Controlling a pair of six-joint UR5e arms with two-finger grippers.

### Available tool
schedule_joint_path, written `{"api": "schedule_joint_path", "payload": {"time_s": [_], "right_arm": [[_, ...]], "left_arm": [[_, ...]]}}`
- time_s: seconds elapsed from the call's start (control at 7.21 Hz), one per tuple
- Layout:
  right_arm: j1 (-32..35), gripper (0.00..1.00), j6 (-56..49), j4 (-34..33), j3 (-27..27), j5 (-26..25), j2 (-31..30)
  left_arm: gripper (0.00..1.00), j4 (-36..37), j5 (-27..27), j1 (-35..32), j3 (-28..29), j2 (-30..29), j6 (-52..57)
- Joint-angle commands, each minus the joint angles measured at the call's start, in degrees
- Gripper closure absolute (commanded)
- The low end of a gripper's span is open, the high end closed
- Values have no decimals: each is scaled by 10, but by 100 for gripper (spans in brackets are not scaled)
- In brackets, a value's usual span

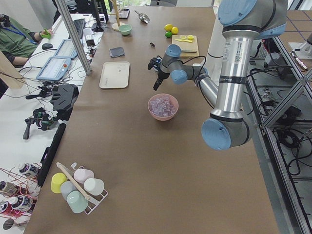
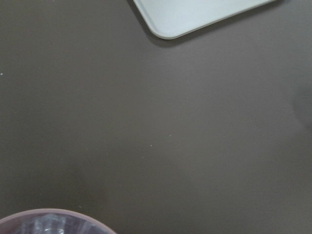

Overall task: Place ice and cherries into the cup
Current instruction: 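Move the left gripper back over the pink bowl of ice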

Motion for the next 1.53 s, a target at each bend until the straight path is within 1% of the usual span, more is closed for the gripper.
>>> {"api": "schedule_joint_path", "payload": {"time_s": [0.0,0.14,0.28,0.83,0.97,1.11,1.39], "right_arm": [[0,0,0,2,0,-1,1],[0,0,0,2,0,-1,1],[0,0,0,3,0,-1,1],[0,0,0,3,0,-1,2],[0,0,0,3,0,-1,2],[0,0,0,4,1,-1,2],[-1,0,0,7,0,-1,2]], "left_arm": [[34,-54,-60,-41,53,16,20],[36,-98,-61,-41,88,16,19],[36,-115,-61,-41,105,16,19],[34,-113,-62,-56,107,18,16],[34,-115,-62,-56,110,34,15],[28,-115,-62,-56,110,36,7],[28,-116,-62,-55,104,32,-70]]}}
